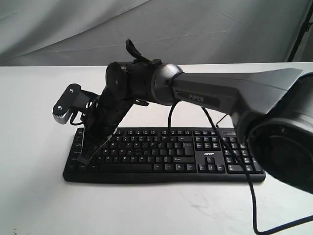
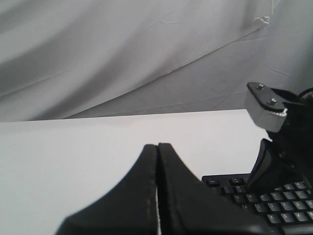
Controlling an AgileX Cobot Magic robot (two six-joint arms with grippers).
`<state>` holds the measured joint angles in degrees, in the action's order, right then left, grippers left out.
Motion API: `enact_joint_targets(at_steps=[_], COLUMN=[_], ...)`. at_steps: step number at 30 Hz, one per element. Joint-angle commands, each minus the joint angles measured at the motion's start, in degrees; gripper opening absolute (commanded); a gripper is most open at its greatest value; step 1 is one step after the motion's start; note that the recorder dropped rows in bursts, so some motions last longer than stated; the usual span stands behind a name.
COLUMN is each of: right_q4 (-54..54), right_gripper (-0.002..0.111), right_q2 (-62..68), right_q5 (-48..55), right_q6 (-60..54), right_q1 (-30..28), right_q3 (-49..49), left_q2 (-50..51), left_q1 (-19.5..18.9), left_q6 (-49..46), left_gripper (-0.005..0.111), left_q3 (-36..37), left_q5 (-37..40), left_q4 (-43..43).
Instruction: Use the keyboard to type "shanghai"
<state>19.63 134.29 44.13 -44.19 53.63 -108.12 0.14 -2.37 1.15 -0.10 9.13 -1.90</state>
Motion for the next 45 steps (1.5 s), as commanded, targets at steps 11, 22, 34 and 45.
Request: enact_joint_targets(at_steps=[11,22,34,45], right_q4=[2.3,11.8,12.7,12.9], right_gripper=[0.0,0.0,0.0,0.0], right_q2=[-18.7,-15.9,-15.5,-14.5], right_q5=[-12.8,-18.4,-19.5,-19.7], right_q6=[2.6,-6.7,-8.2,-8.1], right_q1=[-6.3,-6.2,-5.1,-5.1], right_q3=[30.0,34.3,34.3,34.3], left_q2=[-0.1,-0.1,-0.1,-0.1], left_q1=[0.4,0.4,0.4,0.4], left_q6=[0.2,0.2,0.2,0.2], left_gripper=[0.0,0.0,0.0,0.0], left_q3=[0.1,0.1,0.1,0.1], left_q5=[-0.3,-0.3,-0.3,-0.3], left_q4=[0.0,0.0,0.0,0.0])
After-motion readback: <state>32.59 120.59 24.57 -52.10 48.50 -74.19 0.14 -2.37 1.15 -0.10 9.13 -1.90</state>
